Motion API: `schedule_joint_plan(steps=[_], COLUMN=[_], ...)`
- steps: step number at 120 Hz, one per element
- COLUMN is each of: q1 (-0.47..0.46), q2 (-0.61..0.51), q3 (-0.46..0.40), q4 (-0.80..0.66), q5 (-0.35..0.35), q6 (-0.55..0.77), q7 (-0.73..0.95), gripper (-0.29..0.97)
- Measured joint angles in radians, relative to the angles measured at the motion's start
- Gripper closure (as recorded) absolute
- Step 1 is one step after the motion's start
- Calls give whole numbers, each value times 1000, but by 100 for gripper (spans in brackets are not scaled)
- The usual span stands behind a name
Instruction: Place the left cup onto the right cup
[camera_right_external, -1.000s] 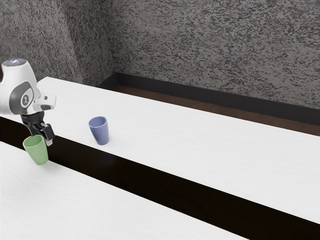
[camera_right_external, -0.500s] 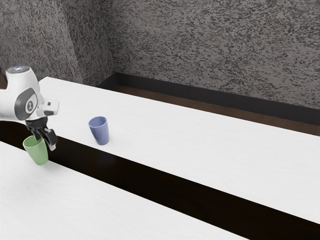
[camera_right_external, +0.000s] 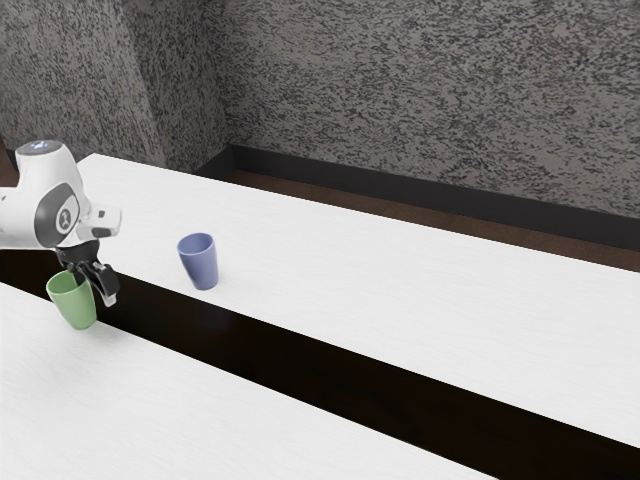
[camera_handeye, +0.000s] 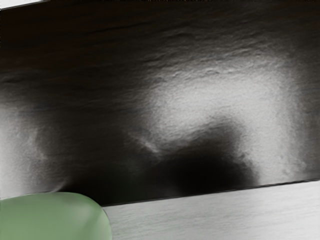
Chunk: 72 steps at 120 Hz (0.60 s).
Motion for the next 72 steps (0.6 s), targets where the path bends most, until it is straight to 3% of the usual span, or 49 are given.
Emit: schedule_joint_plan(steps=[72], q1=[35], q2=[13], q3=[6], q4=[2], q5=[-4], q6=[20], q7=[15], gripper=[0])
